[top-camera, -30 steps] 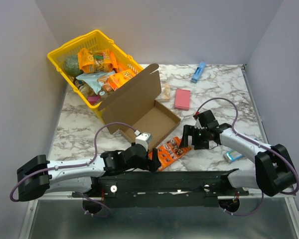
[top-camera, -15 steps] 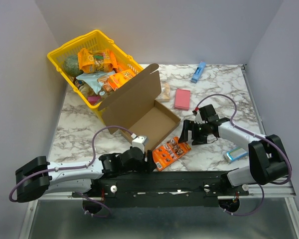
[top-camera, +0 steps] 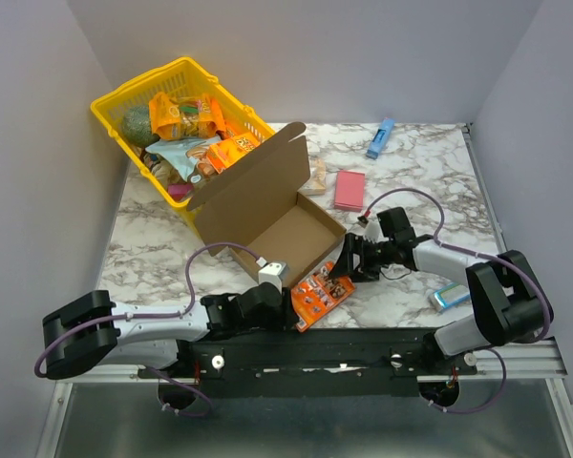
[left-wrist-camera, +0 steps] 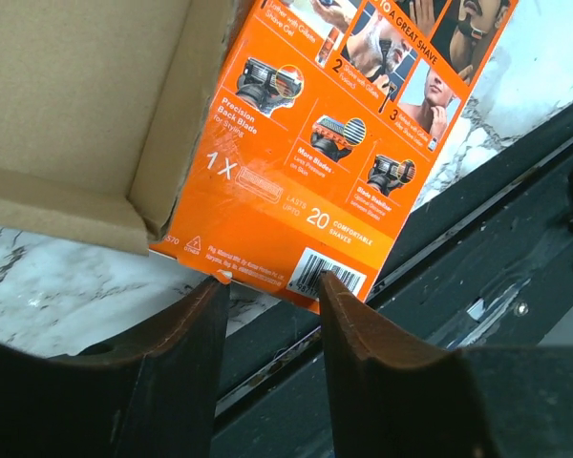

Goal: Fold the paper box

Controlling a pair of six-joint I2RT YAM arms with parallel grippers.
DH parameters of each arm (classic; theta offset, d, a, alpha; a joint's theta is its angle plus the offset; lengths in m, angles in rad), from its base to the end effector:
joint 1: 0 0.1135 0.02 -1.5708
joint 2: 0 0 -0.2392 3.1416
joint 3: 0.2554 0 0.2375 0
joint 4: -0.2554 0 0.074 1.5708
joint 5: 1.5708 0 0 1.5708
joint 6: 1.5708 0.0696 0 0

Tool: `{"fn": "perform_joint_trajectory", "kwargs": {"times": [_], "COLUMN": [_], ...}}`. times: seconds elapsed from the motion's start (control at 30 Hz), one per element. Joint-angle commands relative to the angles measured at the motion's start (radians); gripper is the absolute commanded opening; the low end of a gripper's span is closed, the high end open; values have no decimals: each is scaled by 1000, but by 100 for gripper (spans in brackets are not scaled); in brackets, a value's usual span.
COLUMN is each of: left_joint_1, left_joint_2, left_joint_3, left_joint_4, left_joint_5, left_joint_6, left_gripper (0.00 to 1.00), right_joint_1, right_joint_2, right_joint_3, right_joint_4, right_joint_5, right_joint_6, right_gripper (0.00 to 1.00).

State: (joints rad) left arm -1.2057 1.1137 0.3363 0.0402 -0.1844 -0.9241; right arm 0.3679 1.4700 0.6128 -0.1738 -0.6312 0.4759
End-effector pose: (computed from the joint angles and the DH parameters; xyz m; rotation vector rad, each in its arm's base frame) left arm 0.0925 -0.2063 0.1140 0.2450 2.4448 -0.8408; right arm 0.2265 0.1313 0.1054 -0.0976 2.7039 1.1079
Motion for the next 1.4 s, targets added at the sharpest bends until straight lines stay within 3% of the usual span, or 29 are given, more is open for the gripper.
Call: {"fn": "perform_joint_trajectory", "kwargs": {"times": [0.0,0.17,0.57,0.7,0.77,0.8,0.9,1.1,1.27,1.37], "left_joint_1": [1,1,1,1,1,1,1,5,9,34], "left_joint_2": [47,64,-31,-103,-162,-184,-280,-494,-659,-678], "left_joint_3": [-10,-5,-40,-63,-69,-75,-80,-69,4,56], "left_joint_4": [33,32,33,33,21,15,-32,-161,-328,-401], "left_joint_5": [16,19,-26,-43,-52,-55,-58,-73,-150,-196], "left_joint_6": [13,24,18,28,42,45,62,90,137,175], "left_gripper": [45,42,42,51,55,62,68,86,87,88], "right_joint_1": [51,86,88,88,88,88,88,86,86,86], "right_joint_2": [87,76,-25,-115,-171,-186,-263,-384,-479,-511], "right_joint_3": [-68,-84,-145,-179,-194,-206,-222,-185,-52,22], "right_joint_4": [-67,-53,20,2,0,-1,-16,-97,-233,-315], "right_joint_5": [39,51,-96,-136,-148,-159,-165,-125,-71,-52], "right_joint_6": [-23,-10,52,73,98,105,131,164,139,133], "right_gripper": [86,83,49,24,20,13,1,1,1,1]}}
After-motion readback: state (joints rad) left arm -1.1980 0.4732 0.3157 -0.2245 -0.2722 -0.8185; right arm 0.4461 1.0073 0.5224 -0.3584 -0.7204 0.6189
